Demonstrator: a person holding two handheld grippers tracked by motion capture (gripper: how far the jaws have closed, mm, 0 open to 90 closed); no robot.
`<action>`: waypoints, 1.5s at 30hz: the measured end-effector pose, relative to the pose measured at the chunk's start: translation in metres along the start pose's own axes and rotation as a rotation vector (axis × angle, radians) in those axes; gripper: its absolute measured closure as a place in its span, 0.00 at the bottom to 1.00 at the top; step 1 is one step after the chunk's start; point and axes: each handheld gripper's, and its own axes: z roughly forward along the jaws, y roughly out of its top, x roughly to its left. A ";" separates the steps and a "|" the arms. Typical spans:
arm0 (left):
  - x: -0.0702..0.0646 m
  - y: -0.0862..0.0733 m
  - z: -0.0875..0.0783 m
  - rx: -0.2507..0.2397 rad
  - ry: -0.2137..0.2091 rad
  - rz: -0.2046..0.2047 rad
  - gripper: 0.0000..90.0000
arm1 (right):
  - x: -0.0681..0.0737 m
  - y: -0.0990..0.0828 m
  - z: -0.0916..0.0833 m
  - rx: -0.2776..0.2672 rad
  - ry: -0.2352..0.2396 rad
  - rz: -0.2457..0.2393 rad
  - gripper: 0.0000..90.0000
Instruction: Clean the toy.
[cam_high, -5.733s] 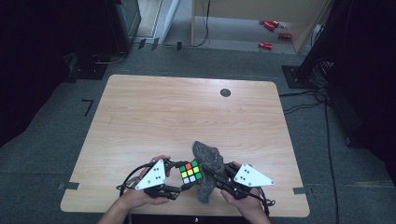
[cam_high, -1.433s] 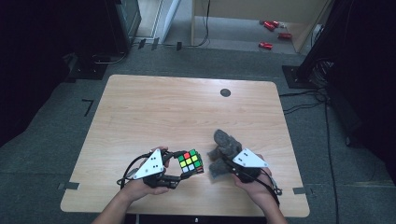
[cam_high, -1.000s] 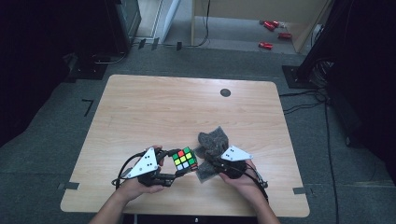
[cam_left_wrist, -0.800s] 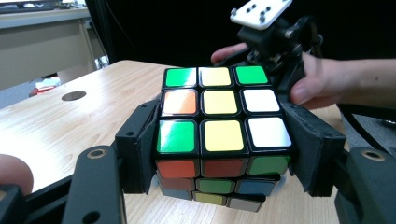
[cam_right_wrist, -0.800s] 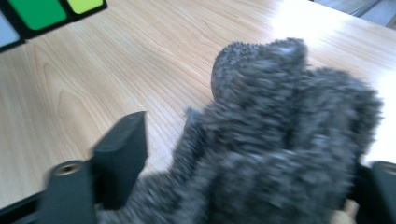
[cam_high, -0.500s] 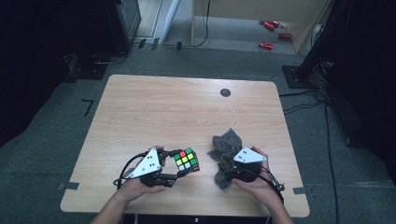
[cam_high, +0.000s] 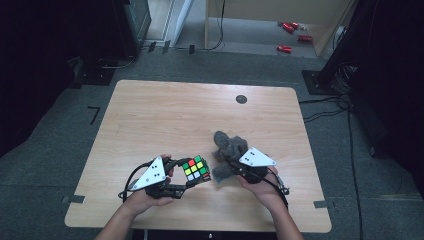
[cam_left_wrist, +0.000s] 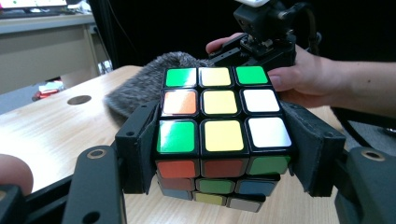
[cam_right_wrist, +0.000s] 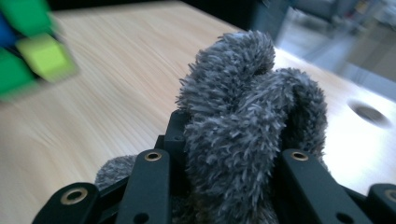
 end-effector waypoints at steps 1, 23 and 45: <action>0.001 0.000 -0.001 0.000 0.006 0.000 0.39 | 0.003 0.001 0.004 -0.004 0.030 -0.002 0.74; 0.003 -0.005 0.002 0.029 0.027 -0.001 0.39 | -0.019 -0.047 -0.012 0.270 -0.010 0.081 0.00; 0.026 -0.026 0.006 0.162 0.305 -0.052 0.39 | -0.054 -0.050 -0.062 0.167 -0.131 0.165 0.00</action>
